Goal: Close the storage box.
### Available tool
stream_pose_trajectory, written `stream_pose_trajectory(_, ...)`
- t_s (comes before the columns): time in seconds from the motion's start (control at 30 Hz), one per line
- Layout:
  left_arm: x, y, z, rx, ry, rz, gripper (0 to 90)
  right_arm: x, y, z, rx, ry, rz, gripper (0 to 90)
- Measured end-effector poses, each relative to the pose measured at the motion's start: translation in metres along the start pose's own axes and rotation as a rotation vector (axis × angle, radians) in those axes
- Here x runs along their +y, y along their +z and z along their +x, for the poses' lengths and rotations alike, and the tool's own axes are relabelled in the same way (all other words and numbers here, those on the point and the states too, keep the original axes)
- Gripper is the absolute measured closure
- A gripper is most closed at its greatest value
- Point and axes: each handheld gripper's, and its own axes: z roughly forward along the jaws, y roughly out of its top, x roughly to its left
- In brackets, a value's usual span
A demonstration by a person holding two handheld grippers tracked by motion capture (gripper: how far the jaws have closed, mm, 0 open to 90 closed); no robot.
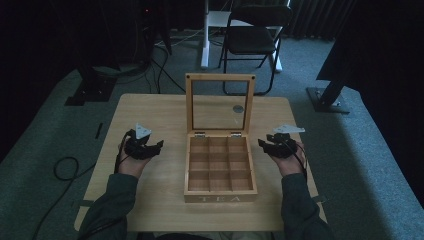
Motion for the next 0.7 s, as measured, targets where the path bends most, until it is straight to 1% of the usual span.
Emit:
stream_pose_trajectory(0.2,0.019,0.008,-0.006,-0.017,0.022,-0.011,40.2,0.018,0.011,0.003,0.003,-0.02,-0.007,55.3)
stream_pose_trajectory(0.33,0.028,0.012,-0.01,-0.03,0.029,-0.02,39.2,0.028,0.018,0.004,0.006,-0.018,-0.014,51.0)
stream_pose_trajectory(0.43,0.036,0.016,-0.013,-0.028,0.04,-0.024,38.1,0.035,0.022,0.002,0.012,-0.006,-0.019,49.8)
stream_pose_trajectory(0.53,0.045,0.021,-0.015,-0.029,0.043,-0.033,36.2,0.041,0.027,0.0,0.023,0.011,-0.027,49.2)
stream_pose_trajectory(0.57,0.045,0.021,-0.015,-0.029,0.043,-0.033,36.0,0.043,0.028,0.0,0.026,0.017,-0.028,48.5)
stream_pose_trajectory(0.6,0.051,0.024,-0.017,-0.031,0.044,-0.038,35.8,0.045,0.03,-0.001,0.027,0.019,-0.029,48.2)
stream_pose_trajectory(0.7,0.06,0.028,-0.02,-0.039,0.051,-0.042,35.5,0.051,0.035,-0.002,0.038,0.024,-0.032,46.8)
